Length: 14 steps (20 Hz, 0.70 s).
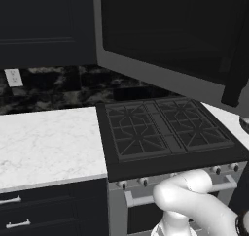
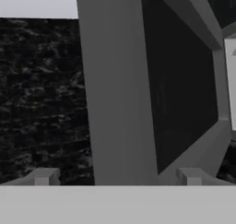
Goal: Open the microwave, place the bowl with waffle inside the microwave, then close the microwave door and turn it on.
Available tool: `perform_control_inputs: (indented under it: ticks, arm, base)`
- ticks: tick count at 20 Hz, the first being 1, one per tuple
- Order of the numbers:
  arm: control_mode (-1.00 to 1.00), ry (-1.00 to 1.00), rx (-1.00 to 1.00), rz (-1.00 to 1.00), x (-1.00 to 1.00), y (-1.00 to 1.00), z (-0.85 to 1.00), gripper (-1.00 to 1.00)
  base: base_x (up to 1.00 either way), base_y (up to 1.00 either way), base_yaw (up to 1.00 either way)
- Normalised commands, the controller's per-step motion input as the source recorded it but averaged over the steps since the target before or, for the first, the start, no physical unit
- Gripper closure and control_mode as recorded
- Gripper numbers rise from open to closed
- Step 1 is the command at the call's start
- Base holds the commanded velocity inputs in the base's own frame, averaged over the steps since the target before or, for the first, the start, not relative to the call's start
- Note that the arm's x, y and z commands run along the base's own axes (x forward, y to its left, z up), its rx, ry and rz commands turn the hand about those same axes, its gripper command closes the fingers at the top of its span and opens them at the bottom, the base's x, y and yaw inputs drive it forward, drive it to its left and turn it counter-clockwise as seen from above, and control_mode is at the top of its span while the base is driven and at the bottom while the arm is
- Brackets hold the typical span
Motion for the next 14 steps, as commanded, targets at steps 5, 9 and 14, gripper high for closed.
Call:
perform_control_inputs:
  ticks: [5, 9, 14]
  arm:
    - [-1.00, 0.00, 0.00, 0.01, 0.44, 0.11, -0.17, -1.00]
    - [-1.00, 0.00, 0.00, 0.00, 0.12, 0.22, -0.05, -1.00]
    - [-1.00, 0.00, 0.00, 0.02, -0.31, 0.41, 0.00, -1.00]
  base:
    - [0.00, 0.00, 0.00]
    - [0.00, 0.00, 0.00]
    - [0.00, 0.00, 0.00]
